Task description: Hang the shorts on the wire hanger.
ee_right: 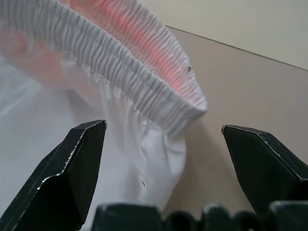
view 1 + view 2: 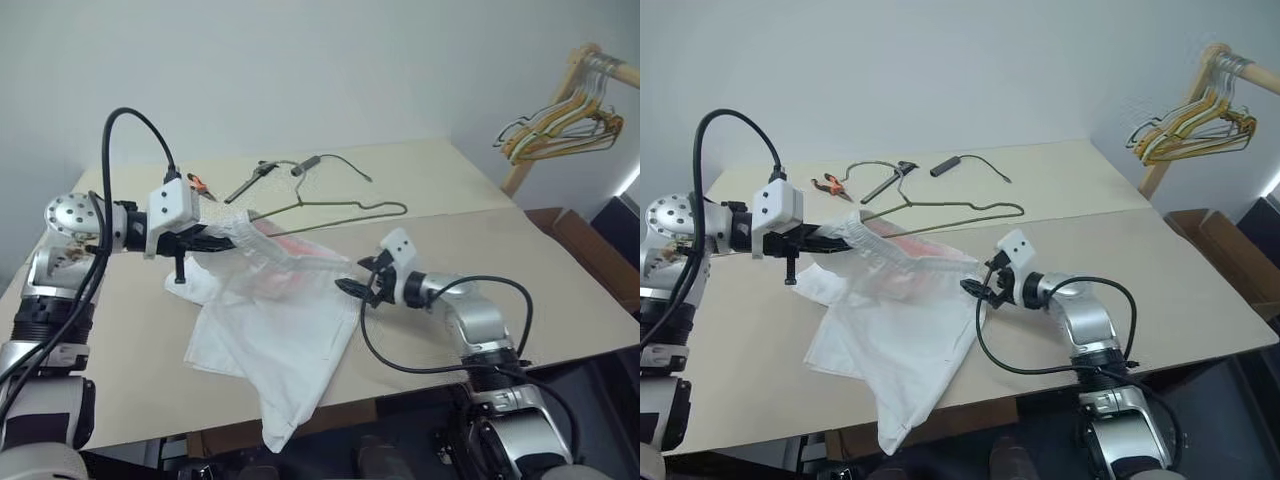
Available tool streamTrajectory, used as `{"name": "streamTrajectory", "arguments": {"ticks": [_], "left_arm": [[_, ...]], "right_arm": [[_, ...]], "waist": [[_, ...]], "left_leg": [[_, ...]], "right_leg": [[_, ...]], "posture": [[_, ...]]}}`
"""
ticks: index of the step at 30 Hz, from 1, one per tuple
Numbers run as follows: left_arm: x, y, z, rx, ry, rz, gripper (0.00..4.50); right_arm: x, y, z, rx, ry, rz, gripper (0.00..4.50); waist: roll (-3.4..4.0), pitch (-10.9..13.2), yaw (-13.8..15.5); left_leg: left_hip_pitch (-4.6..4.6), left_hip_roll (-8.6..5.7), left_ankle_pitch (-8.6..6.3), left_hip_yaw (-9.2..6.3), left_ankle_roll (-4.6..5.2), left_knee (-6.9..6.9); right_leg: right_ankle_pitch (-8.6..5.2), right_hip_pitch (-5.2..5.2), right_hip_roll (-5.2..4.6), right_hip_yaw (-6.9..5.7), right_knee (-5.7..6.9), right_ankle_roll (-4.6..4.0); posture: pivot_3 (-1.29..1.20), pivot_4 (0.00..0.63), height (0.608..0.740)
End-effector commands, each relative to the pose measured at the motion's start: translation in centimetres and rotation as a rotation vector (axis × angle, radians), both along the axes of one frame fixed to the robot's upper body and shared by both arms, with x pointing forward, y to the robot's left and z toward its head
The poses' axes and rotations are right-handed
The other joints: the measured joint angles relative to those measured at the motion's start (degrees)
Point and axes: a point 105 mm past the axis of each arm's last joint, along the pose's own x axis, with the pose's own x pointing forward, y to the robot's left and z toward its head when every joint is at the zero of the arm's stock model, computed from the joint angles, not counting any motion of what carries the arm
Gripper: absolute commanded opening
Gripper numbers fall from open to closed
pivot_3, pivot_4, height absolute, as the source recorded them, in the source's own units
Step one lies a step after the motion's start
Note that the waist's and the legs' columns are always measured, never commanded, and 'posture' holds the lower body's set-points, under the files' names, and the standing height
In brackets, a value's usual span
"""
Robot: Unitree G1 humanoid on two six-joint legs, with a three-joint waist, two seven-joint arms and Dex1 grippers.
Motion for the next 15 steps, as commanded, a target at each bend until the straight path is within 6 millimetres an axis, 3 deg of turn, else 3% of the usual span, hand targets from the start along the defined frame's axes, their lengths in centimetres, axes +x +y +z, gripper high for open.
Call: {"name": "streamTrajectory", "arguments": {"ticks": [1, 8, 12, 15], "left_arm": [[-0.3, 0.0, 1.8, -0.022, -0.063, 0.009, 0.0], [-0.8, 0.1, 1.2, -0.031, -0.048, 0.022, 0.0], [-1.0, 0.5, 0.6, -0.022, -0.03, 0.031, 0.0], [-1.1, 1.1, 0.3, -0.004, -0.01, 0.04, 0.0]], "right_arm": [[-0.1, 1.5, 0.4, 0.005, -0.015, 0.07, 3.89], [0.5, 1.8, 0.4, 0.045, 0.022, 0.033, 1.49], [0.9, 0.9, 0.9, 0.077, 0.04, -0.013, 0.09], [1.3, -0.5, 1.3, 0.074, 0.031, -0.06, 0.04]], "waist": [[-0.01, 0.0, -0.02], [0.0, 0.0, -0.05], [0.0, 0.0, -0.08], [0.0, 0.0, -0.08]], "left_leg": [[0.0, 0.0, 0.0, 0.0, 0.0, 0.0], [0.06, -0.01, 0.0, 0.0, 0.0, 0.0], [0.06, 0.0, 0.0, 0.0, 0.0, -0.01], [0.06, -0.01, 0.0, 0.0, 0.0, -0.01]], "right_leg": [[0.0, 0.0, 0.0, -0.01, 0.0, 0.0], [0.0, 0.0, 0.01, 0.01, 0.01, 0.0], [0.0, 0.0, 0.01, 0.01, 0.0, 0.0], [0.0, 0.0, 0.01, 0.01, -0.01, 0.0]], "posture": [[-0.01, 0.0, 0.74], [0.0, 0.0, 0.74], [0.0, 0.0, 0.74], [-0.01, 0.0, 0.74]]}}
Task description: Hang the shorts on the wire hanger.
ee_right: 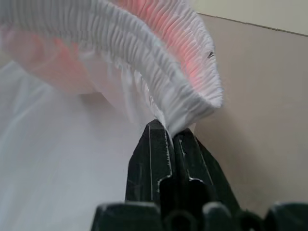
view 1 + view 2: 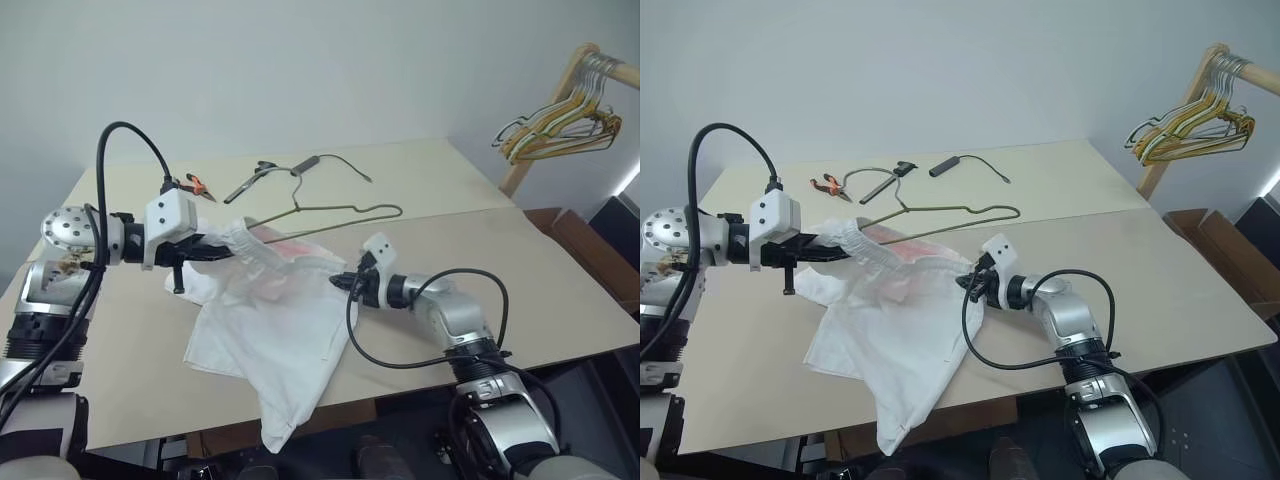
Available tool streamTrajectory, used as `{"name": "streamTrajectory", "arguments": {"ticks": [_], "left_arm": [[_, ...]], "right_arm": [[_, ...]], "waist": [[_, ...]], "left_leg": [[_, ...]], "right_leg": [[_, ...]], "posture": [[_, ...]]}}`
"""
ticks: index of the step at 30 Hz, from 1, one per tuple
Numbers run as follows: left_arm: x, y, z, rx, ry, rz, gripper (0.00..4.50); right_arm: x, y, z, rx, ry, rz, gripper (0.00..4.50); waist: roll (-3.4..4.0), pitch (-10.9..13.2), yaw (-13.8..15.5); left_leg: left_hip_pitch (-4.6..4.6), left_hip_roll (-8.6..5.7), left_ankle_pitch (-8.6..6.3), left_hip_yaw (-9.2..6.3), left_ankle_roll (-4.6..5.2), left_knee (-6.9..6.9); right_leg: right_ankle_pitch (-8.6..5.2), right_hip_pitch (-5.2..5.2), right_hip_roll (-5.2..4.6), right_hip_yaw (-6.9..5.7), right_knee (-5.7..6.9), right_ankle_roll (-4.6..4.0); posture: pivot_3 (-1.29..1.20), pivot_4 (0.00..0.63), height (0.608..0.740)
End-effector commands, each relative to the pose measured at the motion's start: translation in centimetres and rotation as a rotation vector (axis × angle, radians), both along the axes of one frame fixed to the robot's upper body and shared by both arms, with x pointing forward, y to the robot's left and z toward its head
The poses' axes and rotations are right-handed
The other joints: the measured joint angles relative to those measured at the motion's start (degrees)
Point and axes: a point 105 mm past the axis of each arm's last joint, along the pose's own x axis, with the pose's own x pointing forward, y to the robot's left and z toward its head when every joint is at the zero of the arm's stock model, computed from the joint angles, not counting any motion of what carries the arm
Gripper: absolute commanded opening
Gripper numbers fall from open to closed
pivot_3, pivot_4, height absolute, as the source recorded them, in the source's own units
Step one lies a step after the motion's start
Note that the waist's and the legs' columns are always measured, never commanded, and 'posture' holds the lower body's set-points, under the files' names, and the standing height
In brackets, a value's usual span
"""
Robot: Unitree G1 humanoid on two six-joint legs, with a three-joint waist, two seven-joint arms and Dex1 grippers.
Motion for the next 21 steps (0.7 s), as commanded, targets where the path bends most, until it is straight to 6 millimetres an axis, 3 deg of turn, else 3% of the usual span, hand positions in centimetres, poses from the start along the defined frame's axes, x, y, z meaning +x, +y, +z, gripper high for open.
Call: {"name": "streamTrajectory", "arguments": {"ticks": [1, 10, 18, 21], "left_arm": [[-0.2, 1.2, 1.1, 0.006, -0.03, 0.016, 0.0], [-0.5, 2.9, -1.3, 0.088, 0.026, 0.056, 0.0], [-0.3, 3.3, -2.4, 0.139, 0.051, 0.07, 0.0], [-0.8, 3.8, -4.3, 0.209, 0.095, 0.069, 0.0]], "right_arm": [[1.1, -1.9, 2.4, 0.016, -0.068, -0.075, 0.04], [1.0, -7.1, 3.8, -0.065, -0.15, -0.175, 0.04], [0.5, -8.2, 5.1, -0.103, -0.209, -0.169, 0.04], [0.3, -8.9, 6.3, -0.117, -0.259, -0.175, 0.04]], "waist": [[0.0, 0.0, -0.02], [0.0, 0.0, -0.03], [0.0, 0.0, -0.14], [0.0, 0.0, -0.19]], "left_leg": [[0.0, 0.0, 0.0, 0.0, 0.0, 0.0], [0.0, 0.0, 0.0, 0.03, 0.0, -0.02], [-0.01, 0.0, 0.0, 0.05, 0.0, -0.01], [-0.02, 0.0, 0.0, 0.06, 0.0, -0.01]], "right_leg": [[0.0, 0.0, 0.0, 0.0, 0.0, 0.0], [0.0, 0.0, 0.0, 0.0, -0.04, 0.0], [0.0, 0.0, 0.0, 0.01, -0.05, 0.01], [0.0, 0.0, 0.0, 0.02, -0.05, 0.0]], "posture": [[-0.01, 0.0, 0.74], [-0.03, 0.0, 0.74], [-0.05, 0.0, 0.74], [-0.06, 0.0, 0.74]]}}
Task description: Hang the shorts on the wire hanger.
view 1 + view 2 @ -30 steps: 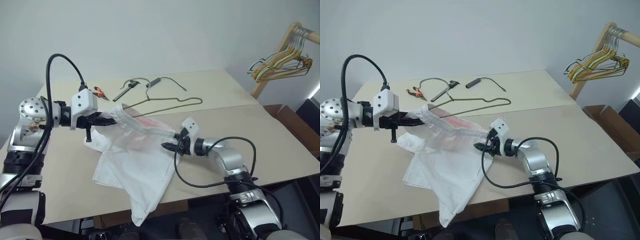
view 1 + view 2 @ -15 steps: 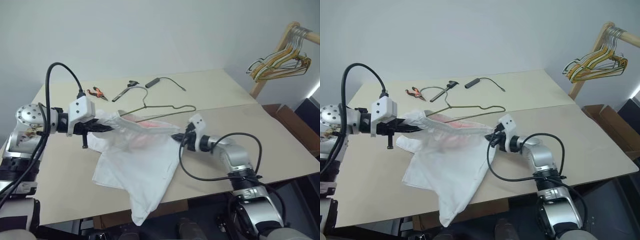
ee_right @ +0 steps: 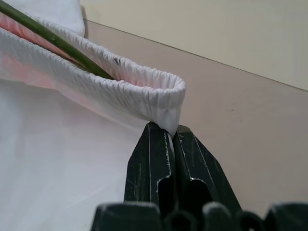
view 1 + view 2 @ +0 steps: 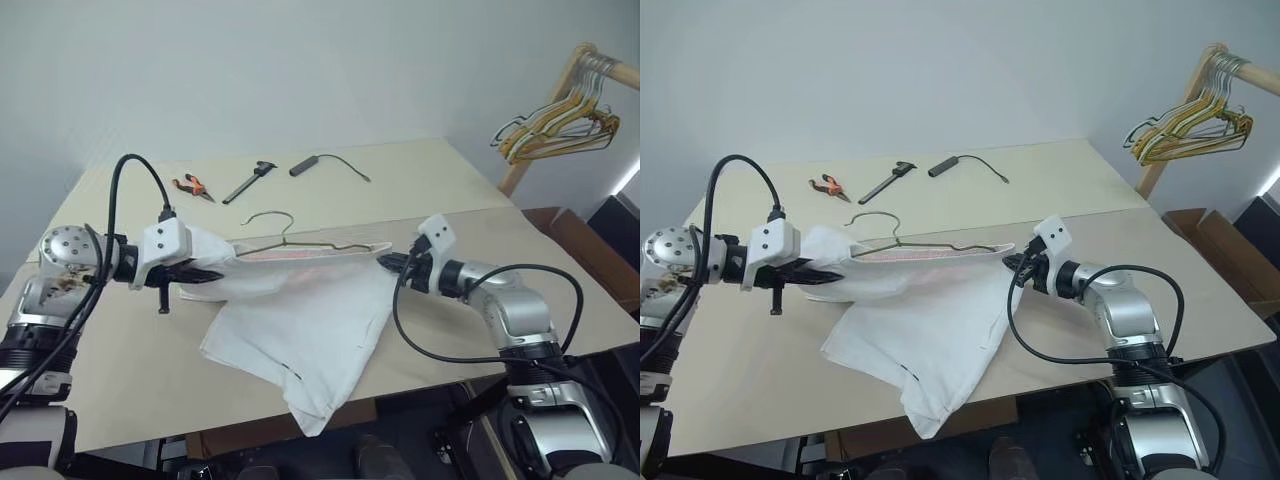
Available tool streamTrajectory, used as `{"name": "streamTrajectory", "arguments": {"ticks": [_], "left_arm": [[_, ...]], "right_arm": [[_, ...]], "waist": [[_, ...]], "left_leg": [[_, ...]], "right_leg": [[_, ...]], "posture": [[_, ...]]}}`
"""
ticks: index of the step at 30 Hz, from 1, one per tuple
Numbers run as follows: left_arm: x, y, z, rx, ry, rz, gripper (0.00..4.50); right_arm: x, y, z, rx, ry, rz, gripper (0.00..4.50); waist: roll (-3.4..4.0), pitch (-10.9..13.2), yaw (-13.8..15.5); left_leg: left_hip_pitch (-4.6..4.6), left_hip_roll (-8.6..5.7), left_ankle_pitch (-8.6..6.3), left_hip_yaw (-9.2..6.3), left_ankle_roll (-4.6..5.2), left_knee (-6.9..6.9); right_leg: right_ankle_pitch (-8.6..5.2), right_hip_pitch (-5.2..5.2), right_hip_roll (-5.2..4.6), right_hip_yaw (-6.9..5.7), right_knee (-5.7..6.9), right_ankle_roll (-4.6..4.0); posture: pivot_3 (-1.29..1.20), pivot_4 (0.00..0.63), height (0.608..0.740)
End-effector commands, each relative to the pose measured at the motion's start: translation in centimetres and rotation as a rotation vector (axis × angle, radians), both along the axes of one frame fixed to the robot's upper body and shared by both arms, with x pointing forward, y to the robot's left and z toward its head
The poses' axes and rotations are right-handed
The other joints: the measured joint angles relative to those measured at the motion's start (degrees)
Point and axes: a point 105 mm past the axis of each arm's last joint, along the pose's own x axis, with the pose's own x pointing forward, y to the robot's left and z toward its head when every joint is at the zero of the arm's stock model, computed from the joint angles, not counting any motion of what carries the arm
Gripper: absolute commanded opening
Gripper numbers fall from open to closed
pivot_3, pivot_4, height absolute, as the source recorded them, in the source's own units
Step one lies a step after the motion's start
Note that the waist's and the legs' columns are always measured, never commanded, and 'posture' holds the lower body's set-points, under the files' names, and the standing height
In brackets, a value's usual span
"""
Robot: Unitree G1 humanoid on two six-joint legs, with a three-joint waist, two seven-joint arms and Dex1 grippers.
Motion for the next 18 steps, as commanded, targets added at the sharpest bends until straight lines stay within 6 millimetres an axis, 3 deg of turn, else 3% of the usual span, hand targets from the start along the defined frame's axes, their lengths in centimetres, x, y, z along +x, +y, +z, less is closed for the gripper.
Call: {"name": "streamTrajectory", "arguments": {"ticks": [1, 5, 12, 18], "left_arm": [[-0.3, 1.6, -1.2, 0.093, 0.014, 0.031, 0.0], [0.3, 1.6, -2.4, 0.104, 0.028, 0.066, 0.0], [1.3, -1.1, -2.0, 0.032, 0.002, 0.01, 0.0], [2.2, -2.6, -1.6, 0.009, -0.013, -0.021, 0.0]], "right_arm": [[-0.1, -1.8, 3.2, -0.014, -0.124, -0.021, 0.04], [-1.6, -0.5, 3.7, -0.055, -0.161, 0.089, 0.04], [-4.1, 2.9, 4.4, -0.153, -0.257, 0.281, 0.04], [-4.3, 3.5, 3.9, -0.253, -0.297, 0.308, 1.8]], "waist": [[0.01, 0.0, 0.03], [0.0, 0.0, 0.05], [0.0, 0.0, 0.15], [-0.01, -0.01, 0.06]], "left_leg": [[0.0, 0.0, 0.0, 0.0, 0.0, 0.0], [-0.01, 0.01, 0.0, -0.01, 0.0, 0.0], [-0.03, 0.0, 0.0, 0.0, 0.0, 0.02], [-0.03, -0.01, 0.0, 0.01, 0.0, 0.03]], "right_leg": [[0.0, 0.0, 0.0, 0.0, 0.0, 0.0], [0.0, 0.0, 0.01, -0.02, -0.01, 0.0], [-0.01, 0.01, 0.0, -0.02, -0.01, 0.02], [-0.01, 0.02, -0.01, -0.02, -0.02, 0.02]], "posture": [[-0.06, 0.0, 0.74], [-0.07, 0.0, 0.74], [-0.08, 0.0, 0.74], [-0.09, 0.0, 0.74]]}}
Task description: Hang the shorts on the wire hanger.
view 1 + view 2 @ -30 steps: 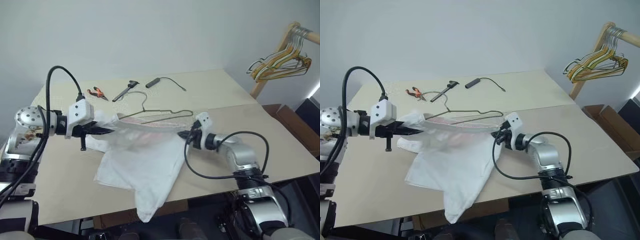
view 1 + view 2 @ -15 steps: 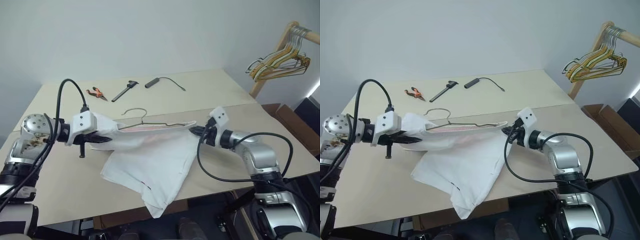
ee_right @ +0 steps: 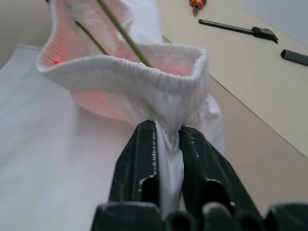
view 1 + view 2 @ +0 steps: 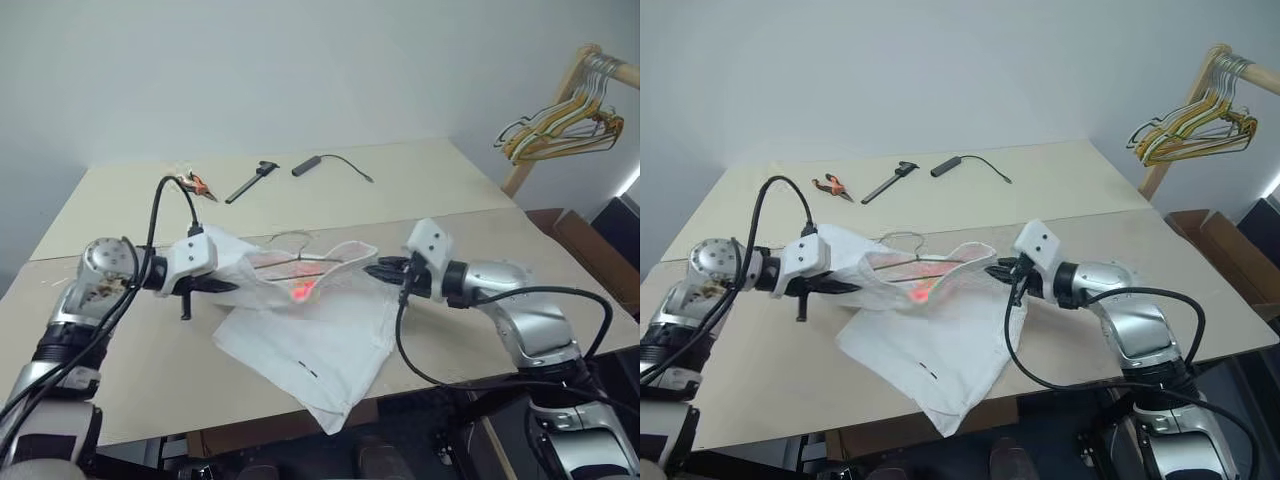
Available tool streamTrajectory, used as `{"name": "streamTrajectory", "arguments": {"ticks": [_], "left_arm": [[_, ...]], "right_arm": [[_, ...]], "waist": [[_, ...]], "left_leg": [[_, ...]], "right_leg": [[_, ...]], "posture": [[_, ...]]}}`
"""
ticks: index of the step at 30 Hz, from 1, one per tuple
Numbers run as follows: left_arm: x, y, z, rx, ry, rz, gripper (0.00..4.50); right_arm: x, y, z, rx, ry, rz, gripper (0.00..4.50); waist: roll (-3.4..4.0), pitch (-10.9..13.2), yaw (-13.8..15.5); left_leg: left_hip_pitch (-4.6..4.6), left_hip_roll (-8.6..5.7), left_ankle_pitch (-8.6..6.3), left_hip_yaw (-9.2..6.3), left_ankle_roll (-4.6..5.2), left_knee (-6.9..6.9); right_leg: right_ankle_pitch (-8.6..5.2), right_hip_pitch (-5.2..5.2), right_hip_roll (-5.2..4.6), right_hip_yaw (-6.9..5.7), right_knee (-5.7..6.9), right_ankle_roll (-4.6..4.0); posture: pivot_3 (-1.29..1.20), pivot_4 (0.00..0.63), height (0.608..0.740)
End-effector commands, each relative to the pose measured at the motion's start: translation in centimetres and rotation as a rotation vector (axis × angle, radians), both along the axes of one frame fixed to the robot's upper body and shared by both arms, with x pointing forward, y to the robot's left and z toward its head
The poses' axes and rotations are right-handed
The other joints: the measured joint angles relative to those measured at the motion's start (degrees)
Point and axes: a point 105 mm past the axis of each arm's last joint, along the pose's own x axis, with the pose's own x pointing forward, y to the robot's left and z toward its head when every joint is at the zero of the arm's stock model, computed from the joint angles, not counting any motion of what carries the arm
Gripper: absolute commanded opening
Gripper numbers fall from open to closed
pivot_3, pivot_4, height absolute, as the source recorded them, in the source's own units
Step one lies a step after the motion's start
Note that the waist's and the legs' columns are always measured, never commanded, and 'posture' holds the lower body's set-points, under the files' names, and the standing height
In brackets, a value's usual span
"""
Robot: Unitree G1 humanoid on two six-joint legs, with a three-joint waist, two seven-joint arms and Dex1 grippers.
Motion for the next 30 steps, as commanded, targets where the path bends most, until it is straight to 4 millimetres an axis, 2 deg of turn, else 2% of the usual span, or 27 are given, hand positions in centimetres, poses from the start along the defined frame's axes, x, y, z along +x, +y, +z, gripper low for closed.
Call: {"name": "streamTrajectory", "arguments": {"ticks": [1, 5, 8, 11, 17, 21, 24, 27, 30], "left_arm": [[0.6, -0.1, 1.1, 0.004, -0.042, -0.004, 0.0], [0.6, 0.2, 1.1, 0.012, -0.04, -0.008, 0.0], [0.5, 0.3, 1.1, 0.021, -0.035, -0.018, 0.0], [0.4, 0.3, 1.1, 0.035, -0.029, -0.032, 0.0], [0.5, 0.3, 1.5, 0.043, -0.031, -0.045, 0.0], [0.6, 0.4, 1.5, 0.052, -0.03, -0.05, 0.0], [0.5, 0.4, 1.6, 0.046, -0.028, -0.055, 0.0], [0.3, 0.4, 1.6, 0.045, -0.027, -0.059, 0.0], [0.2, 0.5, 1.6, 0.045, -0.027, -0.058, 0.0]], "right_arm": [[0.1, -0.4, 1.1, -0.055, -0.095, 0.0, 2.2], [0.0, -1.5, 1.3, -0.092, -0.112, -0.016, 3.56], [0.6, -3.0, 2.8, -0.089, -0.158, -0.061, 3.56], [0.2, -2.5, 4.9, -0.038, -0.205, -0.032, 3.56], [-1.2, 3.2, 6.8, 0.051, -0.24, 0.177, 3.56], [-1.4, 6.9, 6.6, 0.05, -0.219, 0.283, 3.56], [-1.3, 8.7, 5.9, 0.026, -0.198, 0.331, 3.56], [-0.8, 9.6, 5.5, 0.009, -0.191, 0.342, 2.97], [-0.7, 9.9, 5.4, 0.005, -0.189, 0.358, 1.89]], "waist": [[0.0, 0.0, -0.1], [0.0, 0.0, -0.19], [0.0, 0.0, -0.05], [0.0, 0.0, -0.09], [0.0, 0.0, -0.48], [0.0, 0.0, -0.36], [0.0, 0.0, -0.29], [0.0, 0.0, -0.21], [0.0, 0.0, -0.19]], "left_leg": [[0.0, 0.0, 0.0, 0.0, 0.0, 0.0], [0.01, 0.01, 0.0, 0.0, 0.0, -0.01], [0.0, 0.0, 0.0, 0.0, 0.0, 0.0], [0.01, 0.01, 0.0, 0.0, 0.0, 0.0], [0.04, 0.03, 0.0, 0.0, 0.0, -0.01], [0.04, 0.01, 0.0, 0.0, 0.0, 0.0], [0.03, 0.02, 0.0, -0.04, 0.0, 0.0], [0.01, 0.01, 0.0, -0.03, 0.0, 0.0], [0.01, 0.01, 0.0, -0.05, 0.0, 0.0]], "right_leg": [[0.0, 0.0, 0.0, 0.01, -0.01, 0.0], [0.0, -0.01, 0.01, 0.0, -0.01, 0.0], [0.0, 0.0, 0.0, 0.0, -0.01, 0.0], [0.0, 0.0, 0.01, 0.01, -0.01, 0.0], [0.0, 0.0, 0.04, 0.02, 0.03, -0.01], [0.0, 0.02, 0.02, 0.02, 0.02, -0.01], [0.0, 0.0, 0.02, -0.01, 0.01, -0.01], [0.0, 0.0, 0.01, -0.02, 0.01, -0.01], [0.0, -0.01, 0.01, -0.03, 0.01, -0.01]], "posture": [[-0.09, 0.0, 0.74], [-0.09, 0.0, 0.74], [-0.08, 0.0, 0.74], [-0.08, 0.0, 0.74], [-0.09, 0.0, 0.74], [-0.09, 0.0, 0.74], [-0.08, 0.0, 0.74], [-0.08, 0.0, 0.74], [-0.07, 0.0, 0.74]]}}
